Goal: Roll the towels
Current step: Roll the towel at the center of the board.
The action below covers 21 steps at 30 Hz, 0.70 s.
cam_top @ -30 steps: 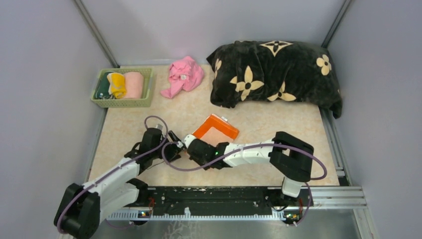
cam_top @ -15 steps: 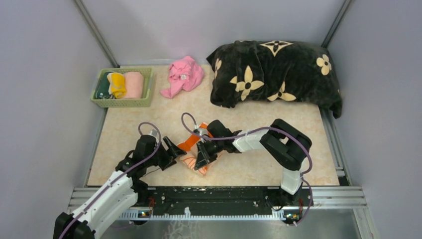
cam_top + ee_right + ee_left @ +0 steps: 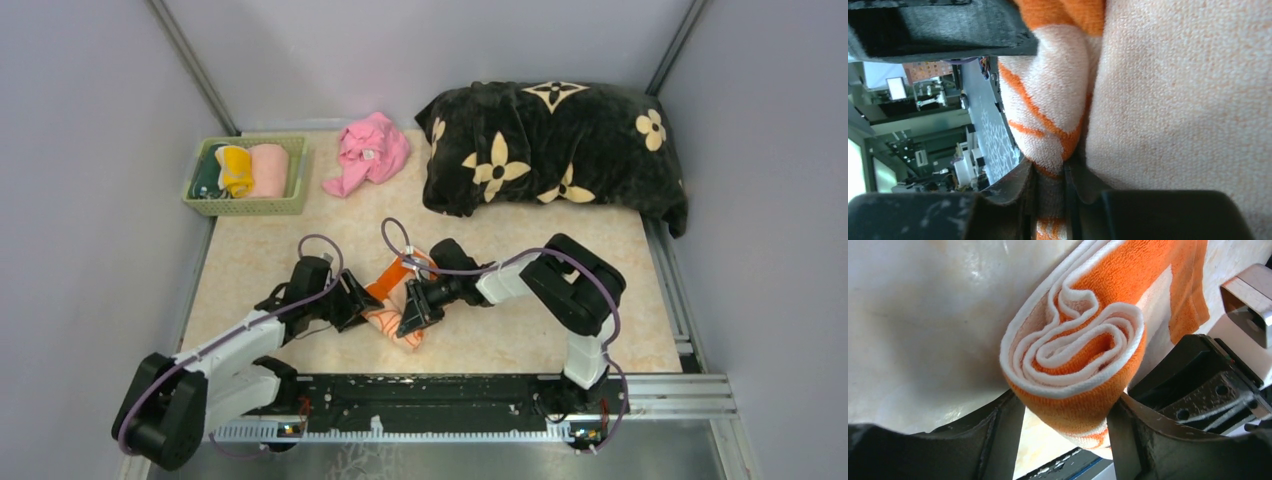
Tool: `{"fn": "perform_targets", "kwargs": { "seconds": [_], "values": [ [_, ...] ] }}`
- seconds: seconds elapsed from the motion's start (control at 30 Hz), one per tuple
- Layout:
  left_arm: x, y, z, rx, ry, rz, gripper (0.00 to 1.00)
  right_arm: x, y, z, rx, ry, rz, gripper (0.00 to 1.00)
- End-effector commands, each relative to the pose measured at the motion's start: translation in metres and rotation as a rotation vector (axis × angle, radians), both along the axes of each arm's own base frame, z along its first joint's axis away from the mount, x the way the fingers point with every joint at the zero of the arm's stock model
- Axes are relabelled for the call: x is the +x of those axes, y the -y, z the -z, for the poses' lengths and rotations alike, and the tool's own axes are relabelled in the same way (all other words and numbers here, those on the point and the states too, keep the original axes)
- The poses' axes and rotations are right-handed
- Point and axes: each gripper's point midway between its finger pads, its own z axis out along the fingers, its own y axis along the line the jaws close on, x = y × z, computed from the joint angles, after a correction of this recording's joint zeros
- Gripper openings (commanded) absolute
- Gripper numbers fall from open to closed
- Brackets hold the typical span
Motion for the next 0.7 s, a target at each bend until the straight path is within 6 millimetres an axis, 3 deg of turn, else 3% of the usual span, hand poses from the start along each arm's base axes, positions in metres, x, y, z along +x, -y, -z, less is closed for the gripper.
{"fn": "perform_targets", "kwargs": {
  "seconds": [0.0,0.13,0.4,0.57,0.67],
  "values": [
    [0.0,-0.009,0.022,0.073,-0.032,-0.004,0.64,0.012,0.012,-0.004,-0.074,0.17,0.018,0.25],
    [-0.002,-0.013,0.028,0.091,-0.045,-0.018,0.61,0.026,0.022,-0.03,-0.163,0.408,0.044,0.38],
    [-0.006,-0.018,0.031,0.11,-0.063,-0.034,0.62,0.035,0.023,-0.085,-0.315,0.924,0.103,0.49],
    [-0.007,-0.018,0.03,0.102,-0.063,-0.038,0.62,0.018,0.005,-0.097,-0.342,1.135,0.063,0.53],
    [-0.008,-0.018,0.031,0.104,-0.065,-0.04,0.62,0.01,-0.005,-0.086,-0.382,1.192,0.014,0.53]
  ]
}}
